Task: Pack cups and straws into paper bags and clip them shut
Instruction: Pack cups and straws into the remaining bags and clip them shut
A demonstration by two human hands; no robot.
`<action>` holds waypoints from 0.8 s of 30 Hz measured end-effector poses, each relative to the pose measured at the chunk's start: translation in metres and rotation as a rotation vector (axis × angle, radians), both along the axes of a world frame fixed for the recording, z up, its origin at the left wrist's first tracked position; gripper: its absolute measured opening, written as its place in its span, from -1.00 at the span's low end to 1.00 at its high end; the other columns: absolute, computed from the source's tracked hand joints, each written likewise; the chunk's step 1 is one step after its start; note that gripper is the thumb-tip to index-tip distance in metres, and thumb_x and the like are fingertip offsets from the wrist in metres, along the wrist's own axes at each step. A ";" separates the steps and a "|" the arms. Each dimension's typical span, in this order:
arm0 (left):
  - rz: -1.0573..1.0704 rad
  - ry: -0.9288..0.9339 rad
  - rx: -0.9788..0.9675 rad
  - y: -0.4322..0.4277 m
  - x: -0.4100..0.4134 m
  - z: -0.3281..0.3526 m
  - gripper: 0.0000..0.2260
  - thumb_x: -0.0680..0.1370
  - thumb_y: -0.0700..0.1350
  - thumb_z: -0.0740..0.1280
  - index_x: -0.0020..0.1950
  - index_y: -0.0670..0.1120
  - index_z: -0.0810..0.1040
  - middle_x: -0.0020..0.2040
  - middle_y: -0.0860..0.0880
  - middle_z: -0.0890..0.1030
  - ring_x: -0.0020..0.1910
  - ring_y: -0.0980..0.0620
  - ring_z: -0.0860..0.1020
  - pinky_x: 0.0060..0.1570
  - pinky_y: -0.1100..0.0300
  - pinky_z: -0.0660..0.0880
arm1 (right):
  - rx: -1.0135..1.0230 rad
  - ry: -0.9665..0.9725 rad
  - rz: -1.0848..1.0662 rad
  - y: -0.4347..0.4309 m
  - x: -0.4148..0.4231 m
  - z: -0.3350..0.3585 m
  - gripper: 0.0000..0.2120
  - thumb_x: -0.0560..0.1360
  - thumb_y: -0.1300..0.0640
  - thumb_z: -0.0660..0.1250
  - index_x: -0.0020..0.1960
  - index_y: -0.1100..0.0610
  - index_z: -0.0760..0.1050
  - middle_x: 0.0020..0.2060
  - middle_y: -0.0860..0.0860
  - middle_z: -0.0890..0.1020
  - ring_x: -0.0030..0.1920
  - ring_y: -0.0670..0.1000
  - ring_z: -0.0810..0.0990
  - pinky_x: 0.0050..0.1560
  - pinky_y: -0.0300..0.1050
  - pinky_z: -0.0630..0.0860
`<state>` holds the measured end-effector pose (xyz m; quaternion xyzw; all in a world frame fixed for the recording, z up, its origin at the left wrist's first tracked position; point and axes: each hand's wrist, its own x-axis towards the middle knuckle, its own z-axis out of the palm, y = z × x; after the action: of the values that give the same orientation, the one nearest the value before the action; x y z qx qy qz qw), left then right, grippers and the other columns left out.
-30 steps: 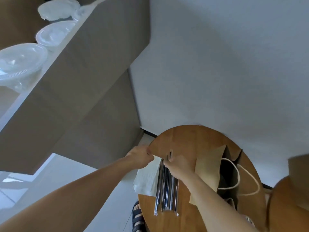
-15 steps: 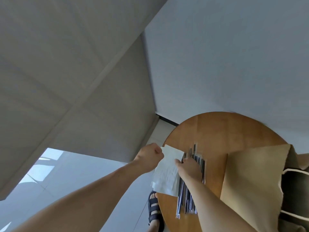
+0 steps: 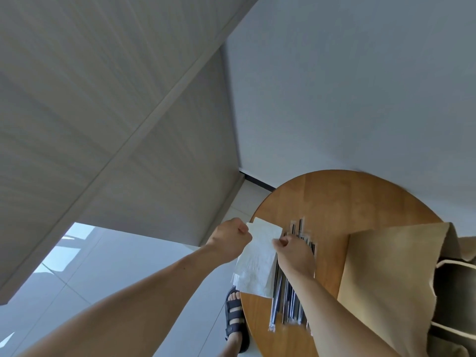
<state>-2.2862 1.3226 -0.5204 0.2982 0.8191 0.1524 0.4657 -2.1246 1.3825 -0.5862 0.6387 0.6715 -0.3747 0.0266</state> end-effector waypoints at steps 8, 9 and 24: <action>0.137 -0.340 0.058 0.002 0.010 0.003 -0.37 0.44 0.03 0.45 0.47 -0.01 0.33 0.35 0.02 0.50 0.33 -0.02 0.47 0.36 0.06 0.39 | -0.397 0.824 -0.268 0.006 0.010 0.050 -0.87 0.50 0.22 0.39 -0.12 0.30 0.54 -0.18 0.10 0.69 -0.19 0.09 0.69 -0.32 -0.08 0.60; 0.176 -0.426 0.050 0.002 0.011 0.004 -0.37 0.39 0.06 0.45 0.42 -0.03 0.39 0.29 -0.01 0.55 0.27 -0.05 0.52 0.36 -0.02 0.42 | -0.452 0.891 -0.280 0.008 0.013 0.057 -0.91 0.48 0.18 0.40 -0.13 0.22 0.56 -0.14 0.07 0.70 -0.17 0.08 0.70 -0.33 -0.12 0.59; 0.124 -0.266 -0.024 -0.002 0.042 -0.016 -0.83 0.55 -0.01 0.39 0.11 -0.03 0.61 0.06 -0.02 0.66 0.02 -0.03 0.63 0.15 -0.02 0.59 | -0.128 -0.153 -0.132 -0.027 0.098 -0.038 -0.85 0.45 0.20 0.40 -0.03 0.25 0.54 -0.23 0.13 0.65 -0.37 0.03 0.60 -0.26 0.05 0.64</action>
<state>-2.2442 1.3203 -0.5360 0.2188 0.7687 0.2092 0.5634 -2.0269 1.3553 -0.6242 0.7050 0.5989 -0.3681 0.0937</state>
